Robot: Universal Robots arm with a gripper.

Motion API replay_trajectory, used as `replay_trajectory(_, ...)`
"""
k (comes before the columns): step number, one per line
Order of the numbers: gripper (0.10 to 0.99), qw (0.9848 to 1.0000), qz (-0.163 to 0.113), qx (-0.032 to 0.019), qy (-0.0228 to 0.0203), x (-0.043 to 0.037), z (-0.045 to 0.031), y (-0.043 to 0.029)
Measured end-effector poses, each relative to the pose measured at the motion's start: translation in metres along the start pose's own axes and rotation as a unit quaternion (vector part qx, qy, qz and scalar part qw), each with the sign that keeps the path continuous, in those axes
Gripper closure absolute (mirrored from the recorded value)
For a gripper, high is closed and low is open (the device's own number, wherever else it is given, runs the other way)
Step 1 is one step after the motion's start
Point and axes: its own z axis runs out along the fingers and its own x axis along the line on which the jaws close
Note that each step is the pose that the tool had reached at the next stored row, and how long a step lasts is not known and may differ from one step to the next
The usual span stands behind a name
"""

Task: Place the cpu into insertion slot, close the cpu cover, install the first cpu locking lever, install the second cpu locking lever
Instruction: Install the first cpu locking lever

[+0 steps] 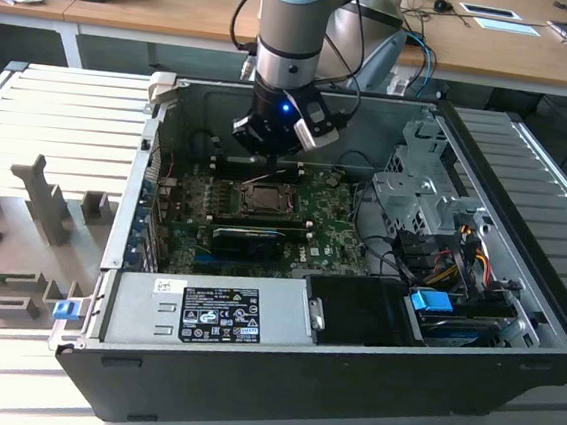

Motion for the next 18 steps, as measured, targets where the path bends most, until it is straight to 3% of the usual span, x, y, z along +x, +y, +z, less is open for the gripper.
replay_trajectory(8,0.98,1.0,0.0,0.0,0.0,-0.0092,0.0058,-0.0019)
replay_trajectory(18,0.98,1.0,0.0,0.0,0.0,-0.012,0.0162,-0.0051)
